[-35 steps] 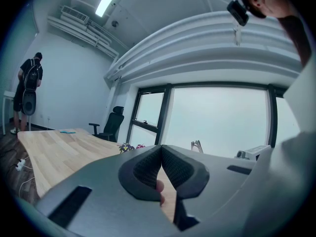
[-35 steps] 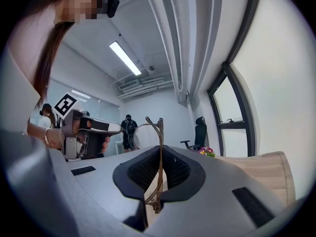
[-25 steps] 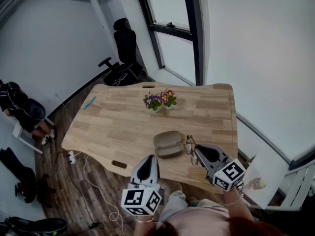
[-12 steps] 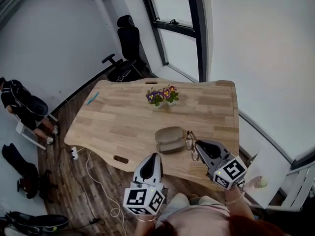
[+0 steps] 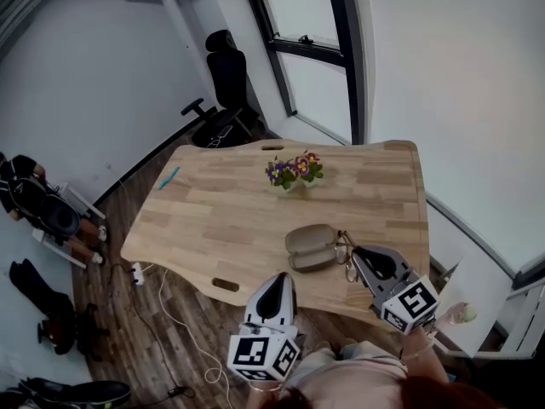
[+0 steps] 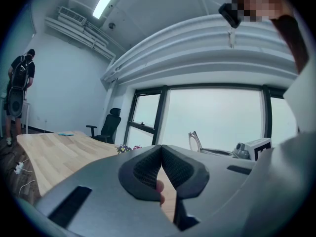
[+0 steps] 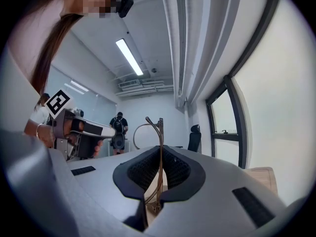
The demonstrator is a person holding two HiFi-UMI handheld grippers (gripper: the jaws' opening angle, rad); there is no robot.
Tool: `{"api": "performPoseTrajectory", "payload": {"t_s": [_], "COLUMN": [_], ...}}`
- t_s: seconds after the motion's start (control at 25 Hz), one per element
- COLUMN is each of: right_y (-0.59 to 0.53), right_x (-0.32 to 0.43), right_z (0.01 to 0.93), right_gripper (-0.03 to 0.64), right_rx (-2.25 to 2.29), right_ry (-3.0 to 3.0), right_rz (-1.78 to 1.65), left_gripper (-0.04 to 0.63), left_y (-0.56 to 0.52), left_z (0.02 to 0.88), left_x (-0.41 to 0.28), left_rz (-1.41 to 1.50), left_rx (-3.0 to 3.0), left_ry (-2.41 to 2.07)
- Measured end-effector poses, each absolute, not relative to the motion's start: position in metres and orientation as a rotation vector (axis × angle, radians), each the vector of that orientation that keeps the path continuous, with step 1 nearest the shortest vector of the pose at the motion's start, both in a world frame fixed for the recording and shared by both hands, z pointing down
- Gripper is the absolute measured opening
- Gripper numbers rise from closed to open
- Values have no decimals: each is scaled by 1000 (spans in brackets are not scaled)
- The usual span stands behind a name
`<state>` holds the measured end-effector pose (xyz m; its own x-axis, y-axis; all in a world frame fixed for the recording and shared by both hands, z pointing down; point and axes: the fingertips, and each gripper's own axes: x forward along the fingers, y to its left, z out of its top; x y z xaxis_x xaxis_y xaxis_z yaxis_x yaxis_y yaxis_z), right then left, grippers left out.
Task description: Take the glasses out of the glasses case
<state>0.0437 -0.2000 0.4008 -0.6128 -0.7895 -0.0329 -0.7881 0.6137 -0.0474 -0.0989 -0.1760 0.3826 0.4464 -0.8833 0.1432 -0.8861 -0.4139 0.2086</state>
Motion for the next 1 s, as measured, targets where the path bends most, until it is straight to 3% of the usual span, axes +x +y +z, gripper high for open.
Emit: {"api": "performPoseTrajectory", "payload": {"t_s": [1.0], "right_y": [-200], "right_x": [20], "right_z": [391], "right_gripper": [13], "right_rx": [-1556], "right_ry": [2715], "right_rz": [7], "left_gripper": [0], "left_y": [-187], "left_z": [385], "left_x": [-141], "left_rz": [-23], "left_rx": [2503], "left_ry": [-1414]}}
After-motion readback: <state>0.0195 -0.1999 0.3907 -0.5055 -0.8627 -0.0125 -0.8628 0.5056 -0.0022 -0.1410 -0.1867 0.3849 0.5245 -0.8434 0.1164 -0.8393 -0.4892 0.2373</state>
